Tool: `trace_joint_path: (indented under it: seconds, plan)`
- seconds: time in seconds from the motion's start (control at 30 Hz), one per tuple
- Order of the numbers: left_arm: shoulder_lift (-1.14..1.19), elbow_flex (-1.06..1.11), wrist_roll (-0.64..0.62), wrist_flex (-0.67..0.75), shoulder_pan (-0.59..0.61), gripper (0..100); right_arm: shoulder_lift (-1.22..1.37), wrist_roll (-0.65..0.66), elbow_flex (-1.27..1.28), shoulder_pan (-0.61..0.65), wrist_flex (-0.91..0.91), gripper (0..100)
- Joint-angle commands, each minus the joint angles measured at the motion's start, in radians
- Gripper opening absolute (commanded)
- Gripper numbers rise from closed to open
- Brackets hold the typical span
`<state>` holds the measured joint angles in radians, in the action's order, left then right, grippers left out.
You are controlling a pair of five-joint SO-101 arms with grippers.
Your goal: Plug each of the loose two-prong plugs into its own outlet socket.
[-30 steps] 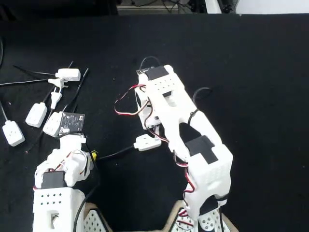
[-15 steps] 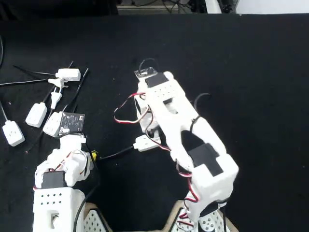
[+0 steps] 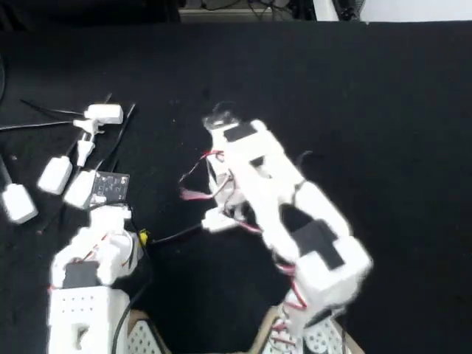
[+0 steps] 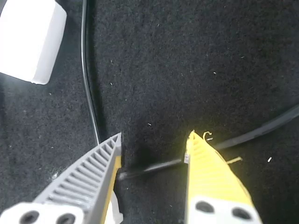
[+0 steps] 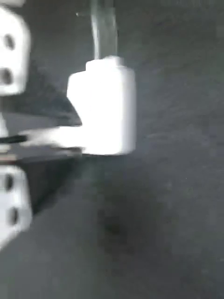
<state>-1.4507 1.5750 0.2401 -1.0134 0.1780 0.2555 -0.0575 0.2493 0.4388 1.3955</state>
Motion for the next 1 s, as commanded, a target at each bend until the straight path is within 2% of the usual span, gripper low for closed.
trace_joint_path:
  seconds: [0.0,0.4,0.57,0.67,0.77,0.87,0.97]
  plan:
    - [-0.006,-0.007,-0.008,-0.005,0.004,22,0.051,0.017,0.053,0.034,-0.025,1.0]
    - [-0.006,-0.007,-0.008,-0.005,0.002,22,0.035,0.086,0.061,0.038,-0.083,2.2]
    - [-0.006,-0.007,-0.008,-0.005,0.004,22,-0.094,0.107,0.087,0.040,-0.068,20.8]
    - [-0.006,-0.007,-0.008,-0.005,0.002,22,-0.186,0.180,0.105,0.060,-0.037,30.9]
    - [-0.006,-0.008,-0.008,-0.003,0.005,22,-0.285,0.207,0.090,0.078,0.023,34.2]
    - [-0.006,-0.012,-0.009,-0.002,0.010,22,-0.384,0.328,0.054,0.106,0.066,31.9]
    - [-0.006,-0.013,-0.009,-0.002,0.010,22,-0.444,0.583,0.050,0.133,0.069,29.4]
